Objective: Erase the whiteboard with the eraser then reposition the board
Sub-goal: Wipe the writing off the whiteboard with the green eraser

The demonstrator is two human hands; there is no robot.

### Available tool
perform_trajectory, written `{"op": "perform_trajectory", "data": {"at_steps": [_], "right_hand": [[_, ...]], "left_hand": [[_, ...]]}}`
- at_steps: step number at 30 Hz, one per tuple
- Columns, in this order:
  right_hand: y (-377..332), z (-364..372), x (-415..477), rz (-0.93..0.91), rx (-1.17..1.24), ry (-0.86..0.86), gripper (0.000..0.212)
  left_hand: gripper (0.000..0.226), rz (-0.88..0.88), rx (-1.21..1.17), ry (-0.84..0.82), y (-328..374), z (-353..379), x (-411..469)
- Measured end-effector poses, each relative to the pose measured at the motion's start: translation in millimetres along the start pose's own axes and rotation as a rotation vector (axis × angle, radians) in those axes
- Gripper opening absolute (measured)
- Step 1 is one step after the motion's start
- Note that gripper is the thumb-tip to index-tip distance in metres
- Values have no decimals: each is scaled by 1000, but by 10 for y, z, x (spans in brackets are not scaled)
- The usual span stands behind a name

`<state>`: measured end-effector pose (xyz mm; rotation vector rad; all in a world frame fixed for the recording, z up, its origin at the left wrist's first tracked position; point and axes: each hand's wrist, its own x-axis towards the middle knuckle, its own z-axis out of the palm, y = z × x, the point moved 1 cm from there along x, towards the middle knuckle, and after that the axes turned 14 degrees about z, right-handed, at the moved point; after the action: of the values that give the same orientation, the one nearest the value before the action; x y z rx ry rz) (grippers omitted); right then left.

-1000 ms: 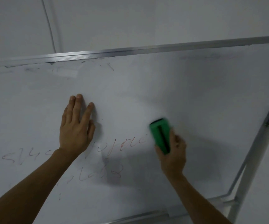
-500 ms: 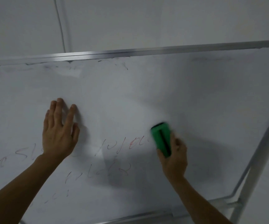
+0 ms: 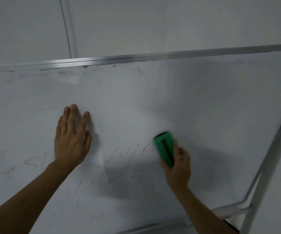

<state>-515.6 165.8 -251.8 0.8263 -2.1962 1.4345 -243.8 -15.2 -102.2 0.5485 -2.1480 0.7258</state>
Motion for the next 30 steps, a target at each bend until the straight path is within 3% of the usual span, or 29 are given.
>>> {"op": "perform_trajectory", "data": {"at_steps": [4,6,9,12,15,18,20,22,24,26,28,30], "right_hand": [[364,202,-672,-319,-283,-330,127],[327,129,-463,-318,-264,-238,118],[38,-101,153,-95,-69,58,88],[-197,-76,365,159,120,185,95],[-217,217,-225,154,57,36,99],[29,422,-918,-107,-192,-274,113],[112,380,-926,-237,-266,-338,123],[-9,274,-633,-194,-207,-197,112],[-232,127,-206,-33,-63,23,97],[-400,71,93,132,70,153,96],[-474,144,27,217,106,152,96],[-413,294,-381,198,40,41,95]], "left_hand": [[58,34,-9,16,-97,-18,-49],[56,75,-11,23,-143,-26,-91],[54,141,-11,40,-197,-14,-103],[52,162,-22,54,-208,-4,-96],[52,142,-31,59,-182,-1,-103],[53,139,-29,53,-232,-4,-115],[53,157,-34,52,-273,-13,-142],[53,184,-38,55,-301,-9,-169],[53,201,-39,47,-310,-4,-185],[53,202,-41,41,-297,-5,-178],[54,198,-49,36,-275,-10,-162],[53,197,-54,34,-280,-21,-161]]}}
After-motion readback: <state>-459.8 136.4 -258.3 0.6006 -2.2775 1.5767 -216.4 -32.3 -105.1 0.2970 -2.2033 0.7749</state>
